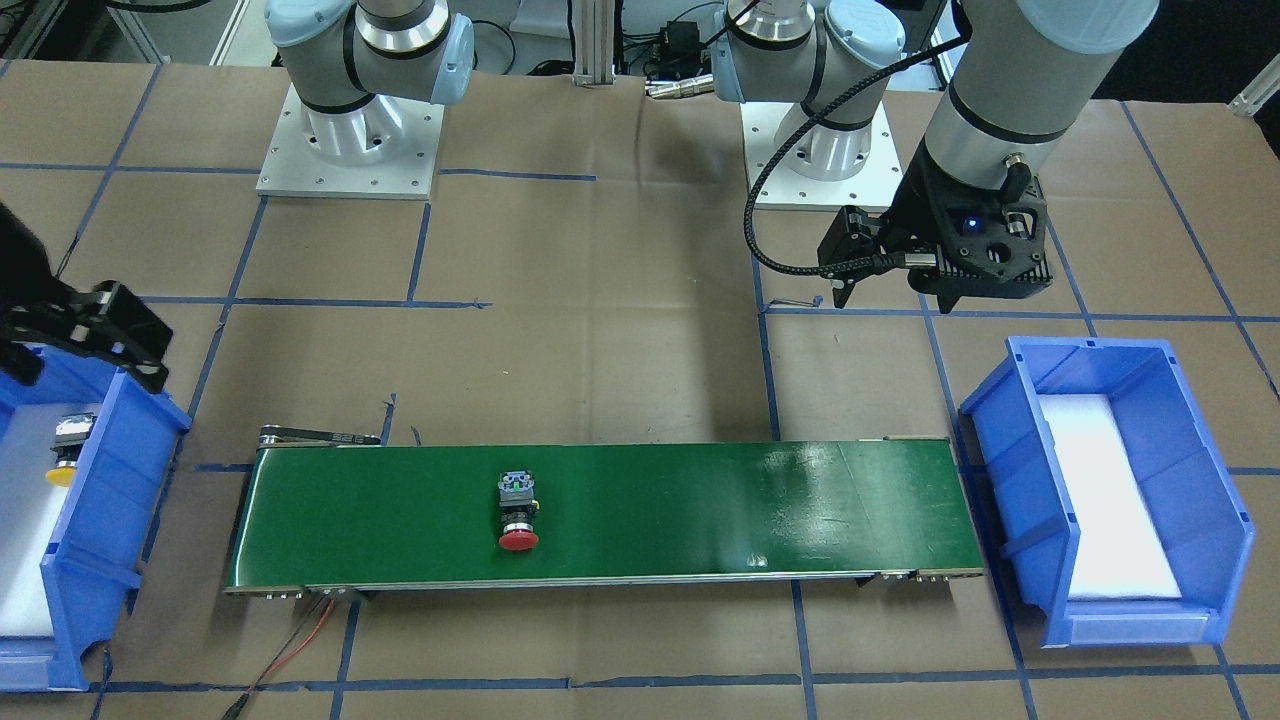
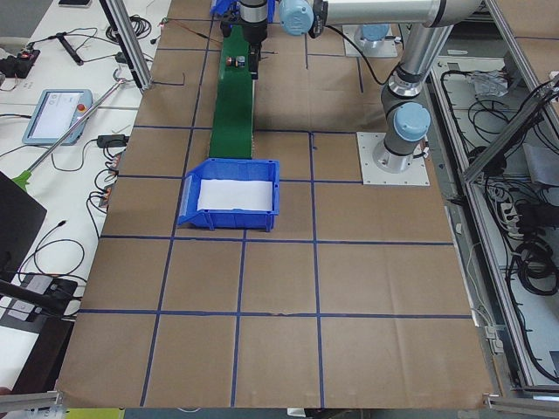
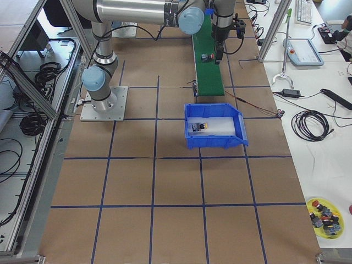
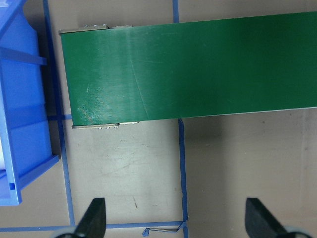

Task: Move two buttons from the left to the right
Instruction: 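Move the right gripper back over the red button on the conveyor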

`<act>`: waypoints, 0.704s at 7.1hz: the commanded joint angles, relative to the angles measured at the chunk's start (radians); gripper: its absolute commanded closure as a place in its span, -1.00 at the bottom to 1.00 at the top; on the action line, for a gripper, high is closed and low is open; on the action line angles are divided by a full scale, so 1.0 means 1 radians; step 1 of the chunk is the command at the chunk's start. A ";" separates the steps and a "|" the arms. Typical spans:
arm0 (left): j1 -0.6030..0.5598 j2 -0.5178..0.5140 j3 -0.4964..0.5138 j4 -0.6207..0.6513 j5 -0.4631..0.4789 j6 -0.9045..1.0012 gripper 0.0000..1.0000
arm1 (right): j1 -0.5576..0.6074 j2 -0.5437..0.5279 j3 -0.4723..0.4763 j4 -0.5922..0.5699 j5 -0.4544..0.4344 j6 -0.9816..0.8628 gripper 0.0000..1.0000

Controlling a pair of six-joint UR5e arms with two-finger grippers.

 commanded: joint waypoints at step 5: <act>0.004 0.000 0.001 0.001 -0.002 0.002 -1.00 | 0.178 0.004 0.334 -0.440 0.005 0.170 -0.99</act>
